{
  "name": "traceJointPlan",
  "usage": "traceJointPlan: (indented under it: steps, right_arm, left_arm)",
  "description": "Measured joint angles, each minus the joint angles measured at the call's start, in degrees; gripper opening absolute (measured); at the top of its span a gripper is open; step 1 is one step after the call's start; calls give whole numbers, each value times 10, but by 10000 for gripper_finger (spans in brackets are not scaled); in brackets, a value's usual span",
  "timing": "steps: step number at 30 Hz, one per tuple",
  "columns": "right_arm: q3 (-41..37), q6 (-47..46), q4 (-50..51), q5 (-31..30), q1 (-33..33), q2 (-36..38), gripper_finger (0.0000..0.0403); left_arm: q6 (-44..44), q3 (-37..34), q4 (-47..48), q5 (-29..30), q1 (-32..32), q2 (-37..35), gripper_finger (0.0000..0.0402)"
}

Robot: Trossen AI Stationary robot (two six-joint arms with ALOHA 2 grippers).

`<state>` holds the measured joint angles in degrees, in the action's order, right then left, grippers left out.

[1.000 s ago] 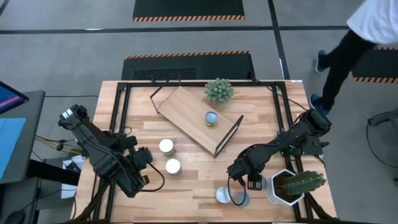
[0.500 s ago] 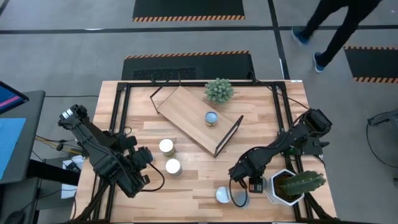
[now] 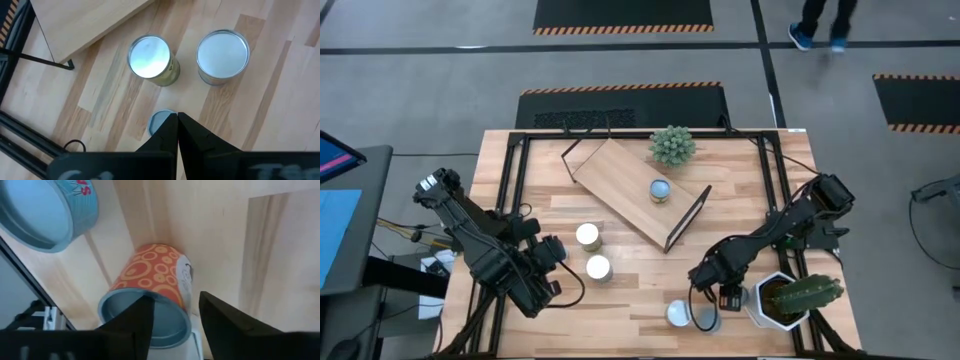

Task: Pick and place cans onto a shelf
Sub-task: Put the canned tomato sauce on the shelf

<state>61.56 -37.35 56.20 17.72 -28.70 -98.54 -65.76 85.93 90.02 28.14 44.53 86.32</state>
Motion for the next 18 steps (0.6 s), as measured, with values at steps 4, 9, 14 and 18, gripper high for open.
traceJointPlan:
  steps: [4,9,14,18]
  right_arm:
    - [0,-2,-2,13,8,1,116]
    - [-1,-3,0,28,21,2,17]
    - [34,12,36,20,35,0,7]
    - [97,27,119,18,45,29,5]
  left_arm:
    - [0,0,0,13,0,0,0]
    - [0,0,0,27,0,0,0]
    - [0,0,0,28,0,0,0]
    - [0,0,0,31,0,0,0]
